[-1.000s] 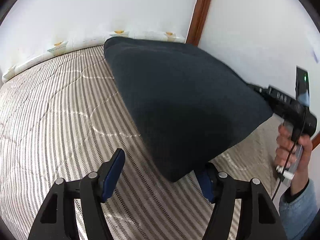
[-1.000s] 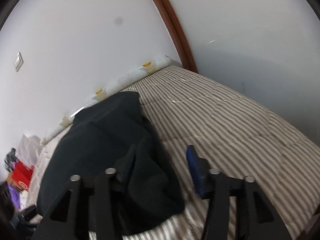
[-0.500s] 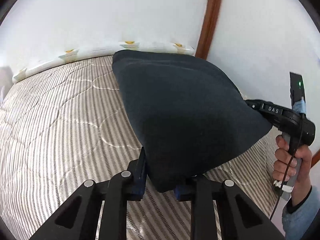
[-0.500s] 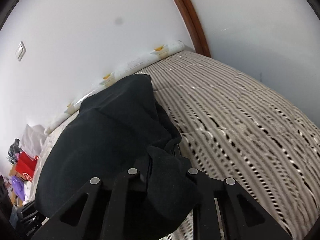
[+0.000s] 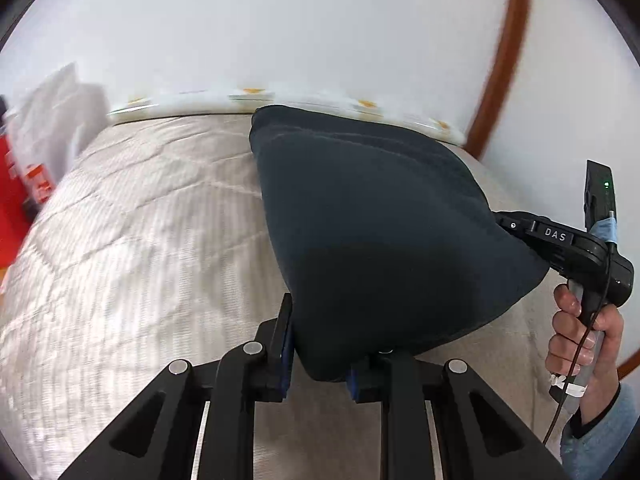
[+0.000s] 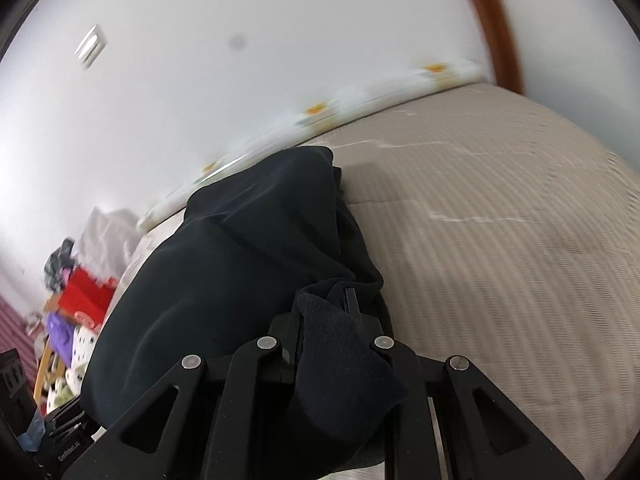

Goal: Fold small clothes

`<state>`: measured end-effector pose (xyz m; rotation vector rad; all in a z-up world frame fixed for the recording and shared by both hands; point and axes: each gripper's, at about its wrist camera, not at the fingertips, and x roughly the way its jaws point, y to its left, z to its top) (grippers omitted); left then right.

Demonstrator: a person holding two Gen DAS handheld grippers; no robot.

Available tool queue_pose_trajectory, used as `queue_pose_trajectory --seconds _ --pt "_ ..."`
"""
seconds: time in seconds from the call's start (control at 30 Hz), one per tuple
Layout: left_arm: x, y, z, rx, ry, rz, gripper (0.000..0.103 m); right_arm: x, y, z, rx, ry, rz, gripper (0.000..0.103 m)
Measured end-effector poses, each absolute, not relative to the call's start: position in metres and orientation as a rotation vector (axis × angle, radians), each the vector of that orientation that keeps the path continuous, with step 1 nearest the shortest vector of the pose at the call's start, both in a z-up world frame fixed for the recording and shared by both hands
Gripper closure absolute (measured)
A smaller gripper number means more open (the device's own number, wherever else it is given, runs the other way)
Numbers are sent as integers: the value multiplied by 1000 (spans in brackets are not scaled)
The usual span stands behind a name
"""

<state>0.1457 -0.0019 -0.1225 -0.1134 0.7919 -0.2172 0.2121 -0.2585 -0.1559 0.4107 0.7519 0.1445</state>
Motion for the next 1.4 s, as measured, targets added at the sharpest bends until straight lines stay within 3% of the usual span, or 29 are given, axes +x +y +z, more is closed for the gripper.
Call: queue_pose_trajectory --seconds 0.3,0.43,0.7,0.93,1.17,1.3,1.4 --pt "129 30 -139 -108 817 -199 83 185 -243 -152 330 729 205 86" --pt "127 28 -135 -90 815 -201 82 160 -258 -151 281 739 181 80" --pt "115 25 -134 -91 865 -251 70 133 -240 -102 163 635 201 78" --pt "93 25 -109 -84 827 -338 62 140 -209 -141 13 706 134 78" --pt "137 32 -95 -131 796 -311 57 130 -229 -126 37 743 167 77" --pt "152 25 -116 -82 851 -262 50 142 -236 -111 53 713 150 61" --pt "146 24 -121 -63 840 -260 50 162 -232 -109 77 733 176 61"
